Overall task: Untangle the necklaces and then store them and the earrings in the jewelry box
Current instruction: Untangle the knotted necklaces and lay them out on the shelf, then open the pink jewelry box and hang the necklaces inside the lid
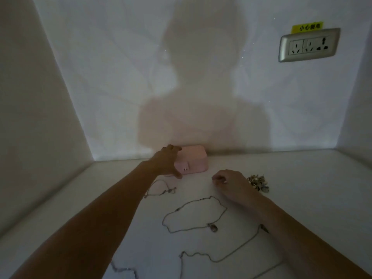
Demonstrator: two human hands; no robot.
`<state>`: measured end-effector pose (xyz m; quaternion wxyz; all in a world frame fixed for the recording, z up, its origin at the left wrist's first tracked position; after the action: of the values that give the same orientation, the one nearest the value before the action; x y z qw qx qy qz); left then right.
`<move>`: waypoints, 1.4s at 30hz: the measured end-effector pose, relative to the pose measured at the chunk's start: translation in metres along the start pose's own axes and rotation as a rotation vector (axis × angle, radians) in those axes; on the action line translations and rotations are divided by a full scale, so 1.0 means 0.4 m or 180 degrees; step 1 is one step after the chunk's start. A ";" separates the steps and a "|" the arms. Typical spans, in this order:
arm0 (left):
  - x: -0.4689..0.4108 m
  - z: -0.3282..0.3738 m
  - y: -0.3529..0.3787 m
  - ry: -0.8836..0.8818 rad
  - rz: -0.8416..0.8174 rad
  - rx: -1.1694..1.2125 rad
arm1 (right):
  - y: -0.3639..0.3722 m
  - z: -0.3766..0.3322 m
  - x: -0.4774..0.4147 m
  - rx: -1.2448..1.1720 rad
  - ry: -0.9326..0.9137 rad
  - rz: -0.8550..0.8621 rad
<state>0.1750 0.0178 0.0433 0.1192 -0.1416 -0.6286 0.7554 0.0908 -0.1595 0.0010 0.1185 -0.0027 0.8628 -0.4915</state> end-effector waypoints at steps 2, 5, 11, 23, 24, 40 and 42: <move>-0.045 -0.011 0.021 -0.0031 -0.0212 -0.0142 | 0.002 0.005 -0.004 0.0008 -0.0015 0.0014; -0.097 -0.030 0.043 -0.0131 -0.0447 -0.0145 | 0.009 0.011 -0.006 0.0007 -0.0006 -0.0005; -0.147 -0.053 0.045 -0.0342 -0.0758 -0.0437 | 0.011 0.008 -0.011 0.0031 0.0039 -0.0074; -0.068 0.019 0.001 -0.0404 -0.0133 0.0505 | -0.052 0.036 -0.016 -0.2107 0.0557 0.0791; -0.049 0.038 -0.019 -0.0349 -0.0088 0.0768 | -0.051 0.040 -0.018 -0.2672 0.0617 0.0717; 0.373 0.283 -0.157 0.0854 0.0772 0.1882 | -0.051 -0.135 0.189 -0.5305 0.0062 0.0260; 0.438 0.325 -0.170 0.1190 0.1440 0.1202 | -0.059 -0.141 0.224 -0.5374 0.0178 0.0461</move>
<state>-0.0356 -0.0262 0.1209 0.0859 -0.3888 -0.3977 0.8266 -0.0105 -0.1348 0.0308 0.0866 -0.0229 0.9410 0.3264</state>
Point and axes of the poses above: each hand's wrist, its own x-axis away from the middle knuckle, its own y-axis out of the palm, z = x × y, the point moved 8 cm from there along -x, towards the middle knuckle, and after that the axes turned 6 degrees about x, right-handed, at the moved point
